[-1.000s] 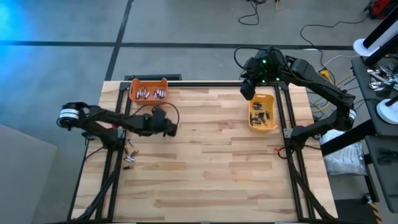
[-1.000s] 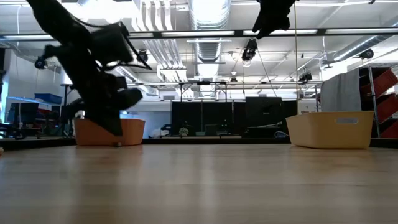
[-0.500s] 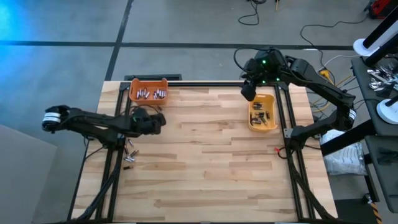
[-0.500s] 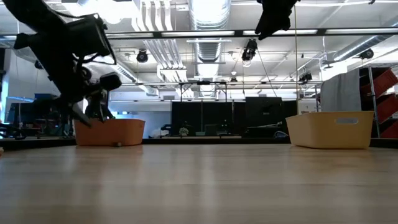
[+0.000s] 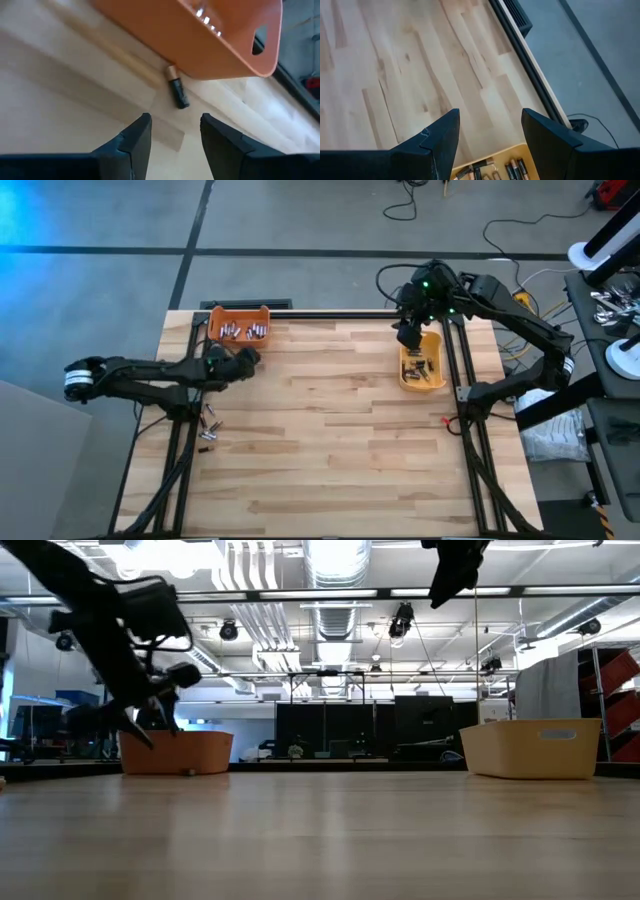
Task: Sort batteries
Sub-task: Put the black battery into the yellow bin
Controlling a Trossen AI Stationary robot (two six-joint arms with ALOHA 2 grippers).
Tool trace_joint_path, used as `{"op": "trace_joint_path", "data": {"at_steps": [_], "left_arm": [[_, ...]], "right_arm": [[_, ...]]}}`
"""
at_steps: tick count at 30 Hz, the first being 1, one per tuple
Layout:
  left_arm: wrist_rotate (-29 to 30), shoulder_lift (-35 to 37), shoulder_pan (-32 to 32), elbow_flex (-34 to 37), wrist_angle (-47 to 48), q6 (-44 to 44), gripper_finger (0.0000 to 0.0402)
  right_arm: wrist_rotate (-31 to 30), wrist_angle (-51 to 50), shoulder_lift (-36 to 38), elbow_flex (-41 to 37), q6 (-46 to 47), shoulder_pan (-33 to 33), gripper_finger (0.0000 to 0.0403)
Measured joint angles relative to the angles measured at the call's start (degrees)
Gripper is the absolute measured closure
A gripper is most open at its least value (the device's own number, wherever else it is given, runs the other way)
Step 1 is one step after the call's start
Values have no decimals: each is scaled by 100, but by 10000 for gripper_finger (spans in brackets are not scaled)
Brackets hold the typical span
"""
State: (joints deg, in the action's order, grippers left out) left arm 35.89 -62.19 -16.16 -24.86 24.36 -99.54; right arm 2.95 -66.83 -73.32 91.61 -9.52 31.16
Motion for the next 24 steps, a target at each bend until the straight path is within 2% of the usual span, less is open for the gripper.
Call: {"op": "trace_joint_path", "data": {"at_steps": [2,5,11,17,24], "left_arm": [[-237,-283,-266,-211,-120,453,253],[-567,-832,-500,-589,-59,642,253],[-1042,-2127,-661,-1194,4,41,253],[-1054,-3012,-500,-1912,305,-22,253],[-468,-3534,-604,-2719,1492,-385,253]], "right_arm": [[-1,0,15,0,0,0,197],[-1,0,57,0,2,0,197],[1,-11,124,0,94,0,197],[5,-86,354,-151,150,0,197],[7,-62,1068,-808,531,0,197]]}}
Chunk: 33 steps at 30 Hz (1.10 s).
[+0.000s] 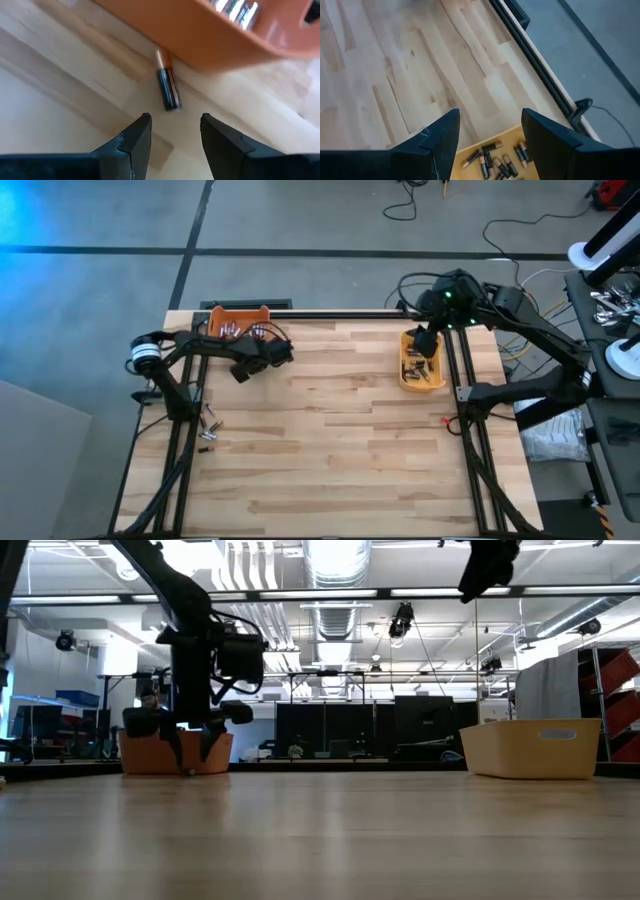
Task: Sort batteries
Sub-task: Put the black battery into the yellow bin
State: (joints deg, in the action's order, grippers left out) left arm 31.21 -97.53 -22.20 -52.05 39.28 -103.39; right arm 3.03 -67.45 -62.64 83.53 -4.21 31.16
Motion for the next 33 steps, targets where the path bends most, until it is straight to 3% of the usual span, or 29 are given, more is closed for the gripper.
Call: {"op": "trace_joint_path", "data": {"at_steps": [13,17,23,33], "left_arm": [[21,-699,-175,-346,175,-262,254],[148,-802,-175,-346,165,-262,277],[333,-896,-228,-344,109,-176,321],[381,-894,-452,-314,77,-43,326]], "right_arm": [[4,269,1188,-1439,1032,-2,197],[15,545,1435,-1778,1271,-13,197],[87,742,1620,-2132,1616,-15,197],[209,747,1677,-2553,2092,-15,197]]}}
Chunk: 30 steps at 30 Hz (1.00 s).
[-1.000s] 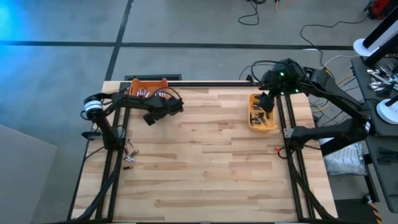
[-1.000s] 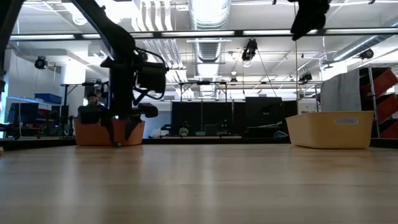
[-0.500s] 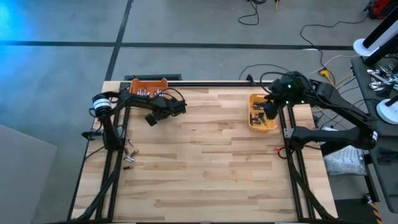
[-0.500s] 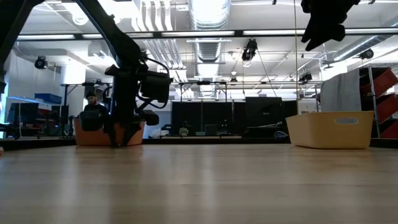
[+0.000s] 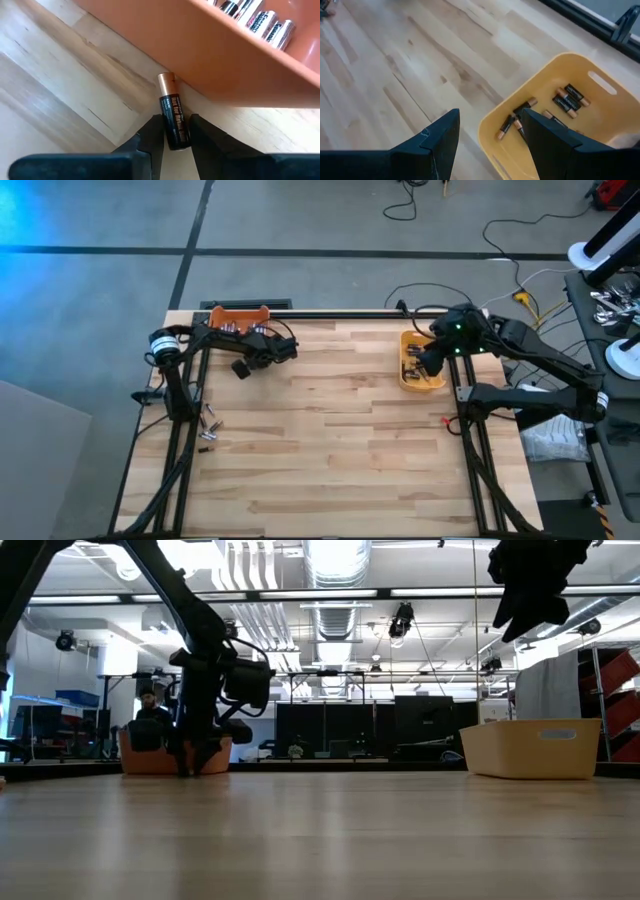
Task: Sort batteries
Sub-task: Put the black battery into the yellow bin
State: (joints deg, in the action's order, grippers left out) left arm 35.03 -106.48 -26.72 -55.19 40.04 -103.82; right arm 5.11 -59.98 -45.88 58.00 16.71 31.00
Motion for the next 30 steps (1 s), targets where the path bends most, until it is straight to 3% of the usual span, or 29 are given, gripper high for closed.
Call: {"op": "trace_joint_path", "data": {"at_steps": [7,12,17,24,30], "left_arm": [[-24,3,-22,7,0,378,330],[-74,13,-33,1,-89,876,375],[-286,67,9,3,-63,934,376],[-910,538,630,32,181,993,369],[-842,1225,1409,32,121,1113,367]], "right_arm": [[3,100,203,-4,28,-76,197],[-2,384,285,71,5,-76,197],[-8,726,268,76,-4,-76,197],[5,810,259,78,-31,-76,197],[294,978,259,76,149,-104,197]]}}
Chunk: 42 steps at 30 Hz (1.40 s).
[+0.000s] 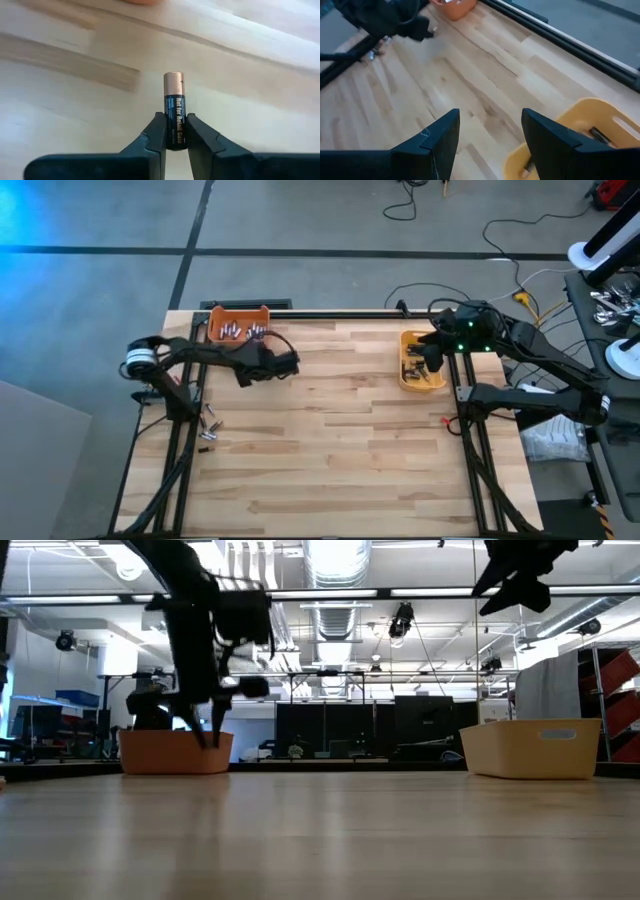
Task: Sort batteries
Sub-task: Put the black battery into the yellow bin
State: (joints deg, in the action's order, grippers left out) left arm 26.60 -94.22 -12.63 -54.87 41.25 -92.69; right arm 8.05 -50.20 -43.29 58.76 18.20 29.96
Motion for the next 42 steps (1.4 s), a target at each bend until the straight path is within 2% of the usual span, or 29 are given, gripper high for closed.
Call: {"op": "trace_joint_path", "data": {"at_steps": [4,10,14,17,20,23,26,28,33,42], "left_arm": [[172,496,377,4,-470,956,366],[990,1165,1032,5,-1296,2457,365],[1898,1639,1649,245,-2135,3082,364],[2086,1977,1950,641,-3057,3364,364],[1852,2302,2295,1227,-4987,4290,364],[1013,2478,2561,1861,-7360,5387,364],[293,2525,2711,2379,-9125,5863,364],[213,2527,2789,2590,-9834,5926,364],[25,2509,2829,2631,-10317,6338,369],[-229,2495,2831,1893,-10428,7344,370]], "right_arm": [[0,479,-2,-2,181,-237,197],[-12,1723,-176,-11,502,-784,197],[-138,3211,-438,-13,731,-1576,197],[-656,4348,-745,-13,712,-2315,197],[-1219,5177,-1126,-13,689,-2896,197],[-1497,6090,-1652,-17,817,-3445,197],[-1554,7009,-2206,-3,975,-3869,197],[-1554,7185,-2587,196,1106,-3988,197],[-1607,6790,-3413,957,1054,-3961,197],[-1756,5990,-4179,2316,425,-3795,197]]}}
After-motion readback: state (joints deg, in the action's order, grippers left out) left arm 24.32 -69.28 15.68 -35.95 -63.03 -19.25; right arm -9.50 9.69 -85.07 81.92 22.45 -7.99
